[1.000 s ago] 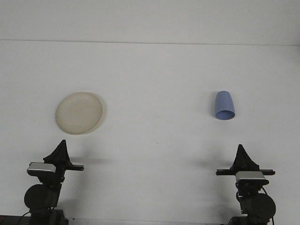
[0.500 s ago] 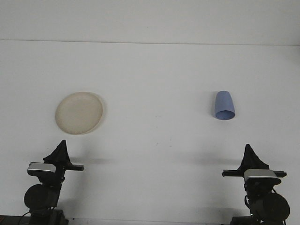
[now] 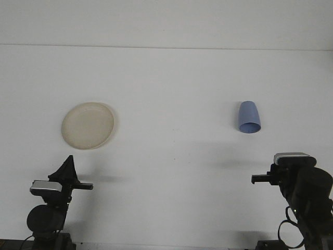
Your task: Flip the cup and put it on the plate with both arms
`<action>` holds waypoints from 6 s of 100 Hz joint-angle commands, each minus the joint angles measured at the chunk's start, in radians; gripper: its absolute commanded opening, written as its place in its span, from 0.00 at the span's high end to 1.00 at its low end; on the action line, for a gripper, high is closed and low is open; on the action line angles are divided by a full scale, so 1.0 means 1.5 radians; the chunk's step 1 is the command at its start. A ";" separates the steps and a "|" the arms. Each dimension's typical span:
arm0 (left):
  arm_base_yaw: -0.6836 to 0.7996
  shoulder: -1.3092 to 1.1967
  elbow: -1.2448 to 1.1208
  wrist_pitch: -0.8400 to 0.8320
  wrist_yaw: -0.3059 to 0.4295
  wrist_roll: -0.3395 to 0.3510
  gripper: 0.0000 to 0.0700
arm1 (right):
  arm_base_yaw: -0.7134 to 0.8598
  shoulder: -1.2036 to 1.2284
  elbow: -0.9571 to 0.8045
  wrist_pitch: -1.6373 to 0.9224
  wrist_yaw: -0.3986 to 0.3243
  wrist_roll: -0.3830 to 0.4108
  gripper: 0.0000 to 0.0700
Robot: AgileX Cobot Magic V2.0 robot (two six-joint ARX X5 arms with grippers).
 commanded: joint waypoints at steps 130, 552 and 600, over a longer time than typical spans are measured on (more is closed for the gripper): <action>0.001 -0.001 -0.013 0.007 0.001 0.003 0.98 | -0.001 0.139 -0.065 0.205 0.001 0.017 0.27; 0.001 -0.001 -0.013 0.007 0.001 0.003 0.98 | 0.477 0.745 0.481 -0.360 -0.052 0.034 1.00; 0.001 -0.001 -0.013 0.007 0.001 0.003 0.98 | 0.487 0.808 0.481 -0.355 -0.047 0.032 1.00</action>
